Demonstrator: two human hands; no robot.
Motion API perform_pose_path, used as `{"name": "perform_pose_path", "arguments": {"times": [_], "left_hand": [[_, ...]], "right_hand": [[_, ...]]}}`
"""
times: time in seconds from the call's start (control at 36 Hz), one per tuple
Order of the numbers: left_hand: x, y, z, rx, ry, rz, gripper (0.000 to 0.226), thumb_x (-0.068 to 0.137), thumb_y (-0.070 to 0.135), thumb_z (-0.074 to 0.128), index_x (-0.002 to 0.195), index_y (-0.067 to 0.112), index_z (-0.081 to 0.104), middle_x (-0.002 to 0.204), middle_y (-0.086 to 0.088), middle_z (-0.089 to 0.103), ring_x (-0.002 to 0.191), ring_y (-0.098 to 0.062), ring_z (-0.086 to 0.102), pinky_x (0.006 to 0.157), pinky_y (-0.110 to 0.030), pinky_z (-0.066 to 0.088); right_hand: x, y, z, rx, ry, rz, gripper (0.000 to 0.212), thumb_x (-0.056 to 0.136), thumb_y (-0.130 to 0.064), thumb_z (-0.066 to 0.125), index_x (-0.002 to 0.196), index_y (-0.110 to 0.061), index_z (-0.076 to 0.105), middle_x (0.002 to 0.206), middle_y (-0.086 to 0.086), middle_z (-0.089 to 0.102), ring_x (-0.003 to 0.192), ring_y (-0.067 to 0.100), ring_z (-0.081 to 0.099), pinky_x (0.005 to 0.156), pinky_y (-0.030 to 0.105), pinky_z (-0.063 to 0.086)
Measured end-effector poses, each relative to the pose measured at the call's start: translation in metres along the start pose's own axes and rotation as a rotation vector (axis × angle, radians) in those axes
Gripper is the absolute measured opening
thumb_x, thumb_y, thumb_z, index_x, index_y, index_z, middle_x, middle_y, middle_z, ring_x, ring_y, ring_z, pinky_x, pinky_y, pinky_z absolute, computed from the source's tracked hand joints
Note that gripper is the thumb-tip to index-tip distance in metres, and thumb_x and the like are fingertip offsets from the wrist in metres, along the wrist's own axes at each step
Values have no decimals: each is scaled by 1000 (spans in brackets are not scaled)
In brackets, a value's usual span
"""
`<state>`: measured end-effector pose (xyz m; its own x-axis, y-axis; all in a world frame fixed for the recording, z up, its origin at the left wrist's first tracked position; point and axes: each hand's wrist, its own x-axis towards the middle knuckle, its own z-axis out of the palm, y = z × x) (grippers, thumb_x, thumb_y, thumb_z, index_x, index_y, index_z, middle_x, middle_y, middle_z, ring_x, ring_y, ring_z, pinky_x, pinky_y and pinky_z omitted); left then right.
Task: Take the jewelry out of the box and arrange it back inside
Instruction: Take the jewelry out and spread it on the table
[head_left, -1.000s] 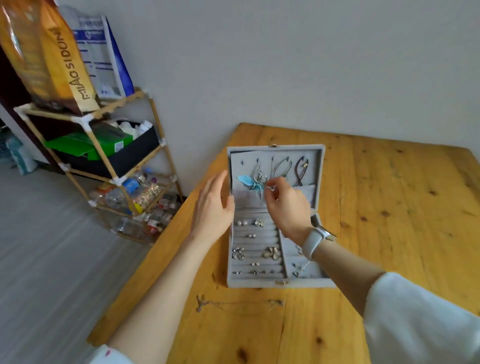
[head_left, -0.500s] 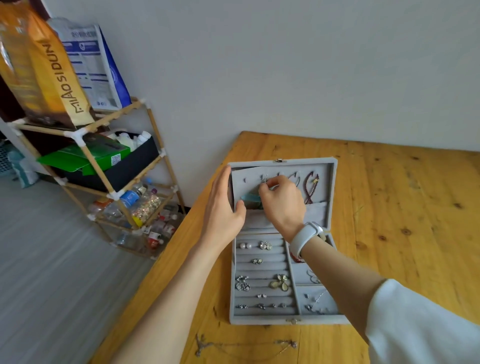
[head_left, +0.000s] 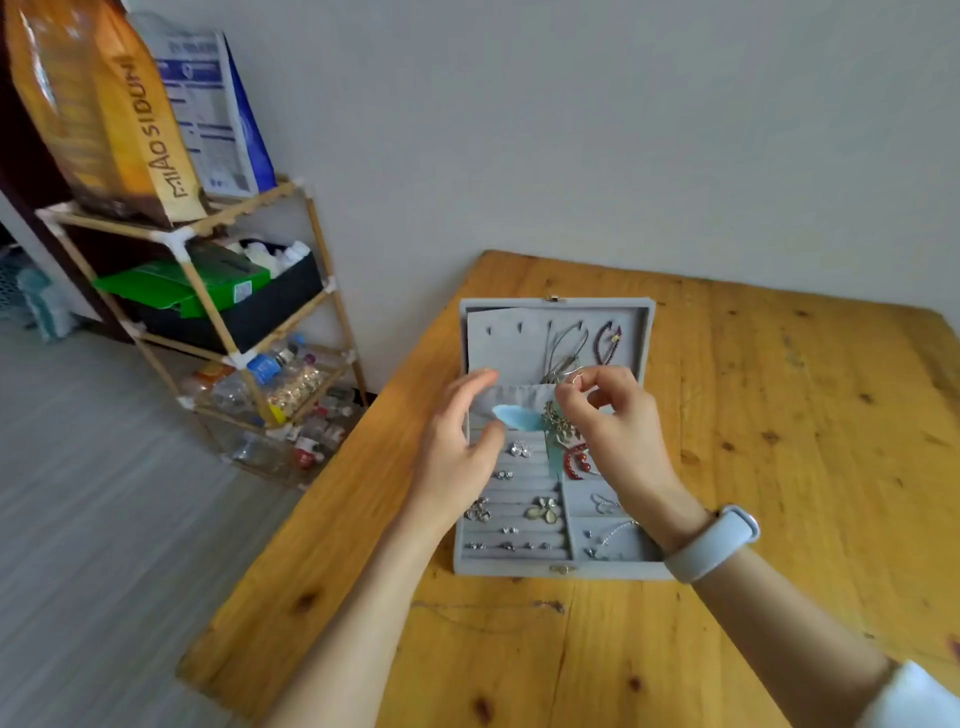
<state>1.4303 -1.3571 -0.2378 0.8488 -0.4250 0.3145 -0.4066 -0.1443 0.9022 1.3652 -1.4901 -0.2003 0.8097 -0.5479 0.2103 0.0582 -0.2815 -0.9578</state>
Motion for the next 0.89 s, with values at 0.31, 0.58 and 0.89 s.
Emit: {"name": "perform_pose_path", "arguments": {"times": [0.31, 0.58, 0.89], "left_hand": [[-151, -13, 37, -560, -185, -443, 33, 75, 23, 47, 103, 20, 63, 99, 10, 70, 99, -7, 60, 91, -30, 44], [-182, -2, 40, -467, -293, -518, 28, 78, 40, 63, 100, 24, 68, 96, 3, 69, 93, -13, 62, 79, -29, 43], [-181, -12, 41, 315, -173, -401, 7, 87, 17, 60, 85, 21, 65, 75, 13, 60, 68, -2, 55, 58, -13, 40]], "right_hand": [[-132, 39, -27, 212, -142, 248, 16, 85, 5, 56, 81, -10, 58, 60, -6, 60, 57, -1, 57, 54, 10, 42], [-153, 49, -37, 50, -96, 208, 18, 85, 0, 58, 89, -14, 68, 67, -10, 62, 48, -4, 51, 48, 10, 41], [-160, 88, -36, -388, -229, 229, 11, 82, -15, 60, 75, -22, 63, 70, -9, 64, 65, 10, 56, 55, 21, 41]]}}
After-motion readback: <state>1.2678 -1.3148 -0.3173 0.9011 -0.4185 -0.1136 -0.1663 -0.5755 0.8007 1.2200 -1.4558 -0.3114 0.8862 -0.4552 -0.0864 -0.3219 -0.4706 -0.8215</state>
